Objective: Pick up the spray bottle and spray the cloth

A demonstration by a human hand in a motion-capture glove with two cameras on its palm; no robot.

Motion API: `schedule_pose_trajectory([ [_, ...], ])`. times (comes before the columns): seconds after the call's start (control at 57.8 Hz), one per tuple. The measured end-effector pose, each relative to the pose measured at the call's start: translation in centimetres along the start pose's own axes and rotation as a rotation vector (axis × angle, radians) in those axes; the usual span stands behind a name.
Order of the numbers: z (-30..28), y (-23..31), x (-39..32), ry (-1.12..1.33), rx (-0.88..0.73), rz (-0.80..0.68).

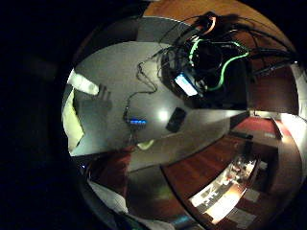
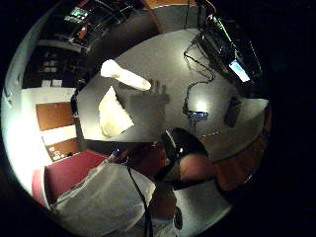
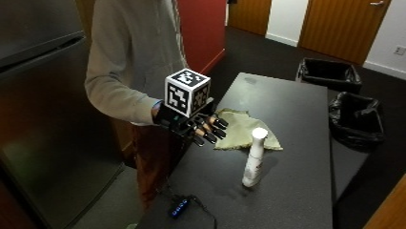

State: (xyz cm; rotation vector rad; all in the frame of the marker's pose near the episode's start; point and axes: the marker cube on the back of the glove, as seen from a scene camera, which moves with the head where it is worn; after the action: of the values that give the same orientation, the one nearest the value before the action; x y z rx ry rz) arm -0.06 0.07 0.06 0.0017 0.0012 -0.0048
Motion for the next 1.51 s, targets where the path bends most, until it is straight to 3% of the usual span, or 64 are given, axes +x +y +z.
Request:
schedule_pose_trajectory([
  [0.502, 2.8, -0.4, 0.3, -0.148, 0.022, -0.044],
  [0.814, 6.2, -2.1, -3.4, -0.449, 0.141, -0.065],
  [1.194, 9.8, -3.9, -6.3, -0.801, 0.151, -0.046],
  [1.506, 12.9, -5.1, -7.5, -0.931, 0.132, -0.02],
])
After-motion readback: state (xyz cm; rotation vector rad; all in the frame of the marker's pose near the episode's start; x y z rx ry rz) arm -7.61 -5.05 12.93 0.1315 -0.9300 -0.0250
